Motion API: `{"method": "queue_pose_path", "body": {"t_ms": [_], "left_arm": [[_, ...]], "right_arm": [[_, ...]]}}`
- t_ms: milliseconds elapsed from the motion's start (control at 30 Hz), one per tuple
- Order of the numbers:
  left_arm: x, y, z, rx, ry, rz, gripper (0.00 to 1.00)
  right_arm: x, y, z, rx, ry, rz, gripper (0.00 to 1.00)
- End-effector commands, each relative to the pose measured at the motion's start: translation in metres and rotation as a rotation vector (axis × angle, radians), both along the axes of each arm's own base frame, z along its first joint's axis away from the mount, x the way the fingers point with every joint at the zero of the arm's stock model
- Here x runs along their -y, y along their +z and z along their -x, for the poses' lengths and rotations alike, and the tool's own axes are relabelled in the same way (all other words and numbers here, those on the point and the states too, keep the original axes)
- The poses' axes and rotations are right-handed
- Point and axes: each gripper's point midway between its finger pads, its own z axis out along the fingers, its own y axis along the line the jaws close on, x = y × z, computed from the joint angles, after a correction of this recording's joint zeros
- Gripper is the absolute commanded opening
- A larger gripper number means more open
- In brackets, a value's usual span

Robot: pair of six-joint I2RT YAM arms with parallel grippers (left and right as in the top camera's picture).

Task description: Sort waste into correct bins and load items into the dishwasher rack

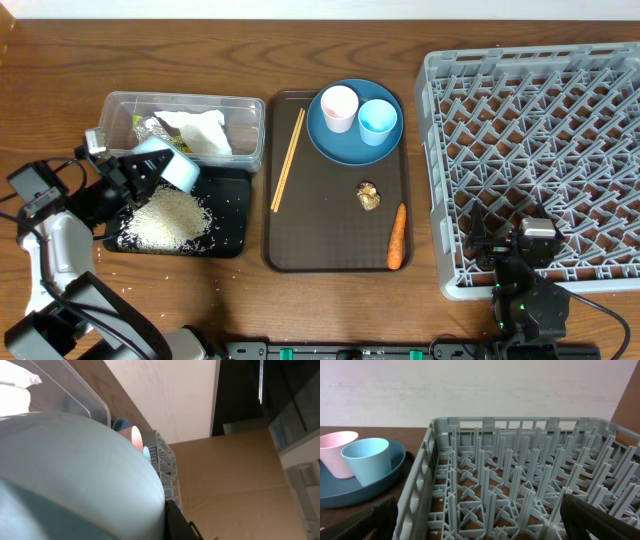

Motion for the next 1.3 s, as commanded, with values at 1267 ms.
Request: {"method": "queue_pose_path", "body": {"t_ms": [1267], "left_arm": [[0.030,-0.077,-0.013,-0.357,0.034,-0.654,0.06]], "right_arm": [[0.003,-0.001,0.000,-0.004,-0.017,-0.003,0.99]]}}
